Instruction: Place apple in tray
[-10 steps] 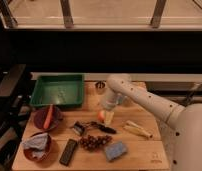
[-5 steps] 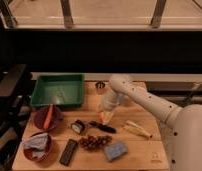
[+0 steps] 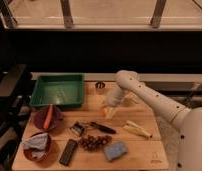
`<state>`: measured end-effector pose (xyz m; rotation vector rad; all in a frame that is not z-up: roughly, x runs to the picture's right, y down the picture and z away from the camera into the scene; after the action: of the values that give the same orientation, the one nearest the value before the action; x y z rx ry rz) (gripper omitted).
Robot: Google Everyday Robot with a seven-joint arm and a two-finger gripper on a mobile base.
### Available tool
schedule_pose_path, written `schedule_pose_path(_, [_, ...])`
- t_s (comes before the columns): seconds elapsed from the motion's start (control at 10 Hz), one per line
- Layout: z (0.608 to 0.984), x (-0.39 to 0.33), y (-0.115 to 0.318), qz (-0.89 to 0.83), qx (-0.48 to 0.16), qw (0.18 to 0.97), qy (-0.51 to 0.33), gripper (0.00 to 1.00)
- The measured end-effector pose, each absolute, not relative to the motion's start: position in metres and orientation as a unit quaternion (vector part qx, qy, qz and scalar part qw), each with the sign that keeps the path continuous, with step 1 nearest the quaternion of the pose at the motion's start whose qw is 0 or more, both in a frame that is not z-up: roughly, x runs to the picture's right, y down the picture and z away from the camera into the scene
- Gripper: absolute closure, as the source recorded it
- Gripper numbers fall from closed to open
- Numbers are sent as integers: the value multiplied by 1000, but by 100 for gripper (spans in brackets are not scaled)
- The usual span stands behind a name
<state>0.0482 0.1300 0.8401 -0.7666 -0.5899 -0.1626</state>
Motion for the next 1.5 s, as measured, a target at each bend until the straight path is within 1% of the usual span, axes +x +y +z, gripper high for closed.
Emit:
schedule_pose_path(0.1, [836,48,121,-81,-358,886,-284,100])
schedule_pose_path(0.4, [807,47,67,-106,-308,899,-294,100])
schedule_pose_path(0.5, [793,42,43,-119,-288,901,-301,100])
schedule_pose_path(0.6, [777,32,15,-136,-264,902,-313,100])
schedule_pose_path(0.7, [767,21,-4,-150,-247,901,-322,100])
schedule_pose_path(0.9, [747,-24,-48,-187,-205,894,-352,100])
schedule_pose_path(1.1, [743,-68,-69,-208,-185,883,-377,100])
schedule_pose_path(1.2, [747,-99,-77,-220,-177,874,-395,100])
schedule_pose_path(1.4, [761,-141,-82,-232,-175,859,-421,100])
schedule_pose_path(1.5, [774,-162,-80,-236,-177,849,-437,100])
